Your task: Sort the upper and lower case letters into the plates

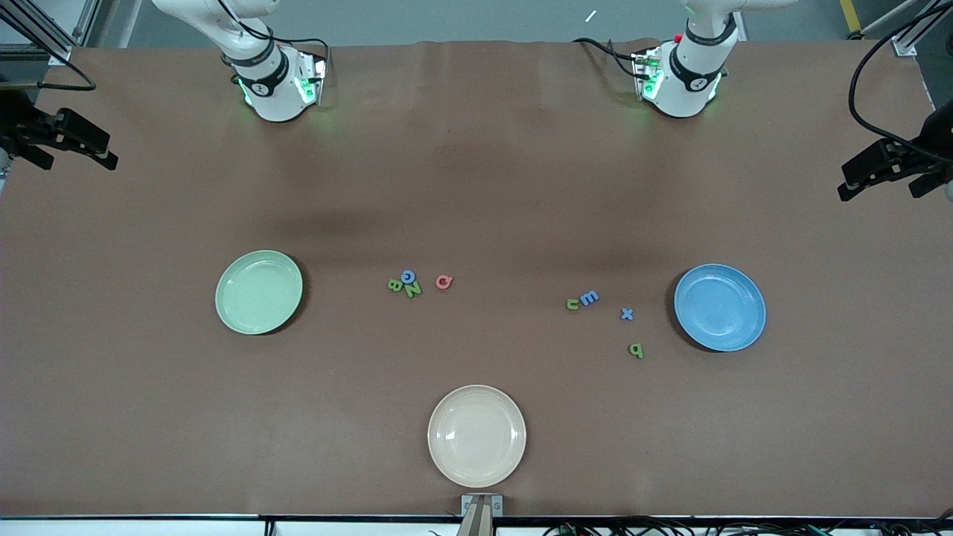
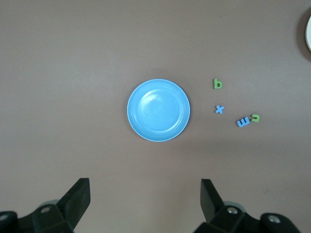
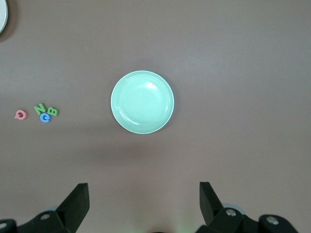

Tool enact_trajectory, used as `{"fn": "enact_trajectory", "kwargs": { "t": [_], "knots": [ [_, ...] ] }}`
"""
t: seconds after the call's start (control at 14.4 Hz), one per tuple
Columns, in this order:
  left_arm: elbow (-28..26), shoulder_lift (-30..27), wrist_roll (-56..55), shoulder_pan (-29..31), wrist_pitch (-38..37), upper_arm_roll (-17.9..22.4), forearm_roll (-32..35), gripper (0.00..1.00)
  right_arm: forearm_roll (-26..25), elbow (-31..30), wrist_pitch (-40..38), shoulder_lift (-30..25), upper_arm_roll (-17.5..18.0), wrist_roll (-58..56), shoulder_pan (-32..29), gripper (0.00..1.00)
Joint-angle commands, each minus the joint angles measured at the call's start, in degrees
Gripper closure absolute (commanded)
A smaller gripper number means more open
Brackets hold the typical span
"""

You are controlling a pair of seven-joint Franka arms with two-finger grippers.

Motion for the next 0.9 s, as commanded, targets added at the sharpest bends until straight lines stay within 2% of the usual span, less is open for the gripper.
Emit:
{"fn": "enact_trajectory", "kwargs": {
  "t": [0.0,0.35,0.49,0.84],
  "knots": [
    [1.6,0.8,-0.7,-0.1,-0.4,0.0,-0.6,0.0,0.2,-1.3,0.6,-1.2,-0.8,0.0,0.7,0.0],
    [1.6,0.9,-0.6,0.0,-0.4,0.1,-0.8,0.0,0.2,-1.4,0.7,-1.2,-0.8,0.0,0.3,0.0],
    [1.6,1.3,-0.7,0.1,-0.4,0.2,-2.9,0.0,0.2,-1.4,0.7,-1.2,-0.8,0.0,0.2,0.0],
    [1.3,7.6,-0.9,-0.5,0.6,0.1,-3.7,0.0,0.9,-1.6,0.6,-1.2,-0.8,0.1,0.1,0.0]
  ]
}}
